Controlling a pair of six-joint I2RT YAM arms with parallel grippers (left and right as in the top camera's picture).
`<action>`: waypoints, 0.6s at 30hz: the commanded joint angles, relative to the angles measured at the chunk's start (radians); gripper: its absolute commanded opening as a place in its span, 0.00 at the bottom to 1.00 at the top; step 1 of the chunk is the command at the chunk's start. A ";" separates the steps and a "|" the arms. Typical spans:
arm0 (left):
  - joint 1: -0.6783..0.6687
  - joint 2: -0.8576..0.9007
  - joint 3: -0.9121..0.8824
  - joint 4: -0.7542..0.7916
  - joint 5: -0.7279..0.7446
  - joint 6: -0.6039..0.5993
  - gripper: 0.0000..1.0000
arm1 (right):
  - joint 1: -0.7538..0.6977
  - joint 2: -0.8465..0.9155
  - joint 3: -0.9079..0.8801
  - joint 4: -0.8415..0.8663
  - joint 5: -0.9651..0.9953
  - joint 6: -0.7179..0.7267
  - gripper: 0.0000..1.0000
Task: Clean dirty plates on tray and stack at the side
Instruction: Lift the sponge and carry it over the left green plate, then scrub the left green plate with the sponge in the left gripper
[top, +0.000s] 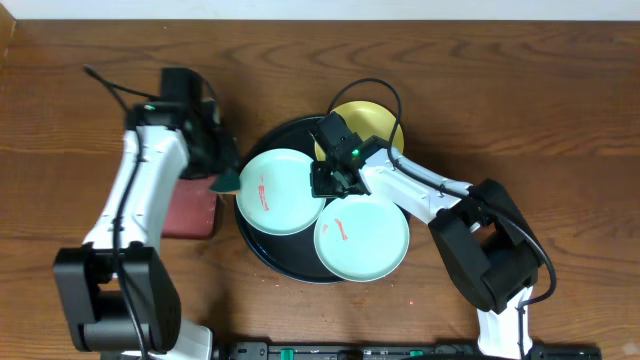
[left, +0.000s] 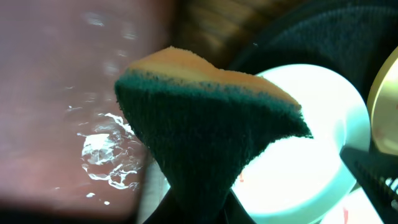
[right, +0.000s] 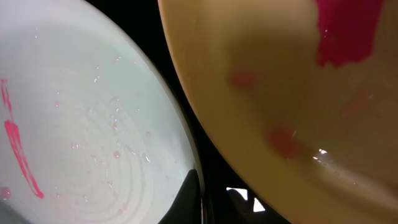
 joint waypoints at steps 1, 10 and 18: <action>-0.057 0.012 -0.094 0.084 0.009 -0.128 0.07 | -0.013 0.036 0.008 -0.004 -0.002 -0.019 0.01; -0.170 0.082 -0.234 0.317 -0.082 -0.279 0.07 | -0.013 0.036 0.008 -0.005 -0.002 -0.019 0.01; -0.233 0.127 -0.229 0.294 -0.005 -0.268 0.07 | -0.013 0.036 0.008 -0.005 -0.001 -0.019 0.01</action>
